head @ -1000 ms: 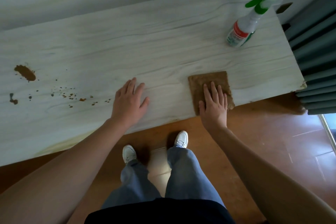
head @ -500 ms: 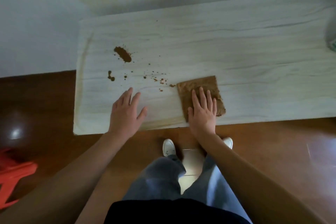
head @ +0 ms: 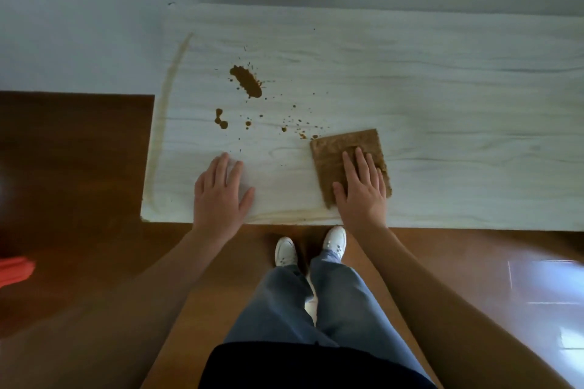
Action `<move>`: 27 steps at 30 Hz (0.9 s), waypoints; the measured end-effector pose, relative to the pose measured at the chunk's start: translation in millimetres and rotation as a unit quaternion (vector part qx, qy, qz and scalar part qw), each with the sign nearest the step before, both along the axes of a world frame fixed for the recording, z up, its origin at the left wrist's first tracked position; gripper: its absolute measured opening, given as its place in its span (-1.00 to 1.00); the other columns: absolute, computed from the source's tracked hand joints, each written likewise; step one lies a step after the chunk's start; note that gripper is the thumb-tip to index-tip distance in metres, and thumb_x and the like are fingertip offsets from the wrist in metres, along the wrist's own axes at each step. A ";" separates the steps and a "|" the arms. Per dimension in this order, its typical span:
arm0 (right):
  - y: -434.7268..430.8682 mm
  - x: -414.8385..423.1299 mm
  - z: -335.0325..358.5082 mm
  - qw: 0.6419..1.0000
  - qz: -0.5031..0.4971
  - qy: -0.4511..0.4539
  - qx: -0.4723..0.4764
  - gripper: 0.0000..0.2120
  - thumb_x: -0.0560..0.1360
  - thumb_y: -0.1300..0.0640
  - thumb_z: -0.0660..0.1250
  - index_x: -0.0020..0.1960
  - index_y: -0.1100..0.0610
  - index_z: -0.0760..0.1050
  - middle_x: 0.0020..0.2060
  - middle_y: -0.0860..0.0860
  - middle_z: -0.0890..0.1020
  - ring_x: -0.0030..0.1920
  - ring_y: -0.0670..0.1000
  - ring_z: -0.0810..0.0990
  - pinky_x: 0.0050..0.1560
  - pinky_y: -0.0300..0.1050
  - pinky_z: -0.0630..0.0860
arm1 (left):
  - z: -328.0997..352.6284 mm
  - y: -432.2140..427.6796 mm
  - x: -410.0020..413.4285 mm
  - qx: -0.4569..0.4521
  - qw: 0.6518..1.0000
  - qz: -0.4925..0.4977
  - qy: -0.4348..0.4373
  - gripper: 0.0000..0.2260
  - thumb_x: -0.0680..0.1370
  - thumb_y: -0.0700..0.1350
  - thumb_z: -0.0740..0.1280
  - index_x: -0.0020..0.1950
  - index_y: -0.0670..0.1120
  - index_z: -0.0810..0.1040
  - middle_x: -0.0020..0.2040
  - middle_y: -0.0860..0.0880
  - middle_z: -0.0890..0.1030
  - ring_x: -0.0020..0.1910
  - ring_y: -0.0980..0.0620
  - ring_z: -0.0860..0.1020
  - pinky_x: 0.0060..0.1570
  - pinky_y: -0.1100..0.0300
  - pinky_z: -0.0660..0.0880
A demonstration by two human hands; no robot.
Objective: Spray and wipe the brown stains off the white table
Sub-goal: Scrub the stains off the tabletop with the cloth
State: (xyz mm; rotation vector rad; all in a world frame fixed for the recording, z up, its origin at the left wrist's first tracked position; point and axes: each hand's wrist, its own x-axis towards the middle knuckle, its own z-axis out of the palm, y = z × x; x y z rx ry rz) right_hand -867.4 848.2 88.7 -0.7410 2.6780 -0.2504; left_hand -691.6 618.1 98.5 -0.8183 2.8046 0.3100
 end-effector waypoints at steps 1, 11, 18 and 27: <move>-1.6 -8.2 0.7 1.000 0.001 -0.001 0.004 -0.39 0.66 -0.12 0.08 0.64 -0.03 -0.03 0.63 -0.01 -0.04 0.62 0.04 -0.14 0.58 0.02 -0.19 | -2.0 0.0 0.0 -0.001 1.000 0.002 -0.002 -0.42 0.67 0.23 0.01 0.58 -0.08 0.25 0.61 -0.18 0.21 0.60 -0.19 0.16 0.51 -0.15 0.21; -116.5 -111.3 -3.5 0.999 0.045 0.003 0.005 -0.40 0.66 -0.09 0.07 0.64 0.00 -0.03 0.64 0.03 -0.04 0.62 0.11 -0.13 0.59 0.13 -0.18 | -20.6 -2.3 3.4 -0.016 0.999 0.023 0.030 -0.45 0.67 0.24 0.06 0.58 -0.02 0.24 0.63 -0.12 0.18 0.62 -0.14 0.14 0.53 -0.15 0.21; -149.5 -47.6 -5.9 0.987 0.157 0.004 -0.021 -0.41 0.65 -0.04 0.09 0.63 0.00 0.02 0.63 0.04 0.00 0.62 0.11 -0.09 0.59 0.12 -0.19 | -23.2 5.6 1.9 -0.025 0.997 0.046 0.050 -0.46 0.66 0.22 0.09 0.56 -0.03 0.26 0.62 -0.13 0.21 0.62 -0.12 0.13 0.55 -0.14 0.18; -36.3 -26.2 4.6 0.983 0.184 -0.003 -0.004 -0.41 0.64 -0.09 0.09 0.62 0.00 0.07 0.62 0.02 0.10 0.62 0.05 -0.03 0.59 0.10 -0.06 | -6.9 -6.3 -3.3 -0.024 0.997 0.071 0.015 -0.41 0.65 0.27 0.06 0.56 -0.08 0.27 0.61 -0.19 0.20 0.60 -0.20 0.15 0.53 -0.19 0.19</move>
